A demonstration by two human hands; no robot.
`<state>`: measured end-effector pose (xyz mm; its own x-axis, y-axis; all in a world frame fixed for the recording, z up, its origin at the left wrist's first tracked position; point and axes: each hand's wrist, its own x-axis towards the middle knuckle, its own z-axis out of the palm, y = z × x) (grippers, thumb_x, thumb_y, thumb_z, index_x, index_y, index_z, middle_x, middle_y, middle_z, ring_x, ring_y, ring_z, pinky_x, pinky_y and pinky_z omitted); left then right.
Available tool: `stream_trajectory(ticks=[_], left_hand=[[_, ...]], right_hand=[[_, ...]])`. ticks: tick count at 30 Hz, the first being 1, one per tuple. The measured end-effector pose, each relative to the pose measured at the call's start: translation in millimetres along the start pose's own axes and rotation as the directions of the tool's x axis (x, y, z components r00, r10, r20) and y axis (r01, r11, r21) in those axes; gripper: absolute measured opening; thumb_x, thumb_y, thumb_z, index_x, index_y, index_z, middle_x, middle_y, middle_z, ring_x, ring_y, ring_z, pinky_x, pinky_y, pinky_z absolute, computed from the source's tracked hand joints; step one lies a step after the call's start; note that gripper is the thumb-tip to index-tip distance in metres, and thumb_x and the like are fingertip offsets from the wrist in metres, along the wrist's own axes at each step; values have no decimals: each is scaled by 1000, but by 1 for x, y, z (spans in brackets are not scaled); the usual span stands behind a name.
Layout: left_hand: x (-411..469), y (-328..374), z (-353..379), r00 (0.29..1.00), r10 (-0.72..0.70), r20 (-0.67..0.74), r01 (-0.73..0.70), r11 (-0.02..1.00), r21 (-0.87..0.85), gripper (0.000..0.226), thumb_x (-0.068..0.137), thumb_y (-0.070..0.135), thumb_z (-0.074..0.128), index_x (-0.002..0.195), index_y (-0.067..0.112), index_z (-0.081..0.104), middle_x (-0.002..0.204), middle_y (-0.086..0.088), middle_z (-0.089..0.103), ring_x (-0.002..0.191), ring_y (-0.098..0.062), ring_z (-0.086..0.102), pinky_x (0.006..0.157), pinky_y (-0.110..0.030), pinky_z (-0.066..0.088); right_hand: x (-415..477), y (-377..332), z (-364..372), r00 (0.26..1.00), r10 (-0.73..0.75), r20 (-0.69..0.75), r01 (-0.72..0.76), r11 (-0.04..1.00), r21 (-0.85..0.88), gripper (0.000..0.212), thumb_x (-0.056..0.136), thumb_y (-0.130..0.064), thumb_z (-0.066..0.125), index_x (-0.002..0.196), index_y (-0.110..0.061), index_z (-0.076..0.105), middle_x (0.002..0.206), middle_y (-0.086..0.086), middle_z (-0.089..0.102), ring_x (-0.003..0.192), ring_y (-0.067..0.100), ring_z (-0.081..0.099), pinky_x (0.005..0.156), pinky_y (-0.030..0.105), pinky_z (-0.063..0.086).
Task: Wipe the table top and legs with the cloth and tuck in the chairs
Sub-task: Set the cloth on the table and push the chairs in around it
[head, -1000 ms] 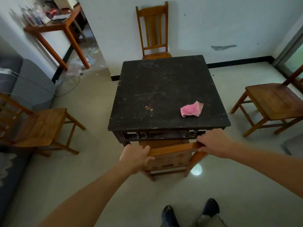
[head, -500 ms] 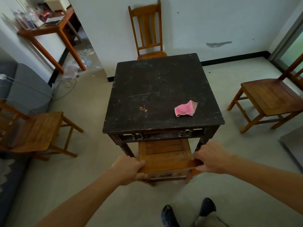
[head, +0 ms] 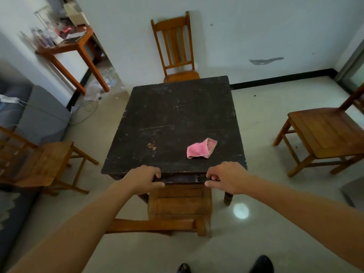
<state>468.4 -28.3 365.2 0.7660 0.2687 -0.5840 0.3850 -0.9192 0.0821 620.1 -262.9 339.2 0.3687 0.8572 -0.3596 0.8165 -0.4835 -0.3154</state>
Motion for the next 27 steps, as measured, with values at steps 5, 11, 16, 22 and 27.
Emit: stream_trajectory(ticks=[5,11,16,22,27], left_hand=[[73,128,-38,965,30,-260,-42,998,-41,36,92,47,53,122,28,53,113,4,59,93,-12,58,82,-32,52],[140,252,-79,864,232,-447,-233,971,55,42,95,47,46,131,24,47,122,1,52,102,-16,55,86,-32,46],[203,317,-129,773,336,-537,-295,941,165,46,96,46,44,135,22,45,130,-2,48,112,-19,50,95,-36,44],[306,368,-183,728,388,-565,-331,921,207,47,96,46,42,137,22,42,134,-2,46,119,-19,47,100,-36,40],[411,397,-248,754,405,-517,-332,914,232,47,97,46,40,138,24,40,136,-3,44,121,-21,45,103,-38,38]], right_hand=[[-30,110,-34,990,118,-76,-124,989,-76,42,95,-52,48,126,-26,57,115,-2,65,102,18,61,87,33,50],[-85,239,-76,941,206,-270,-231,971,-65,49,98,-50,44,140,-25,45,135,0,54,119,19,54,93,32,46],[-95,333,-113,872,270,-409,-336,937,-98,50,98,-53,40,140,-26,45,135,-2,53,119,16,53,91,32,51],[-70,434,-162,840,300,-452,-393,911,-125,48,98,-51,41,140,-26,44,140,-2,49,126,16,48,103,33,43],[-21,533,-215,785,420,-455,-503,861,-73,50,98,-52,41,143,-30,41,148,-3,42,136,18,40,111,37,35]])
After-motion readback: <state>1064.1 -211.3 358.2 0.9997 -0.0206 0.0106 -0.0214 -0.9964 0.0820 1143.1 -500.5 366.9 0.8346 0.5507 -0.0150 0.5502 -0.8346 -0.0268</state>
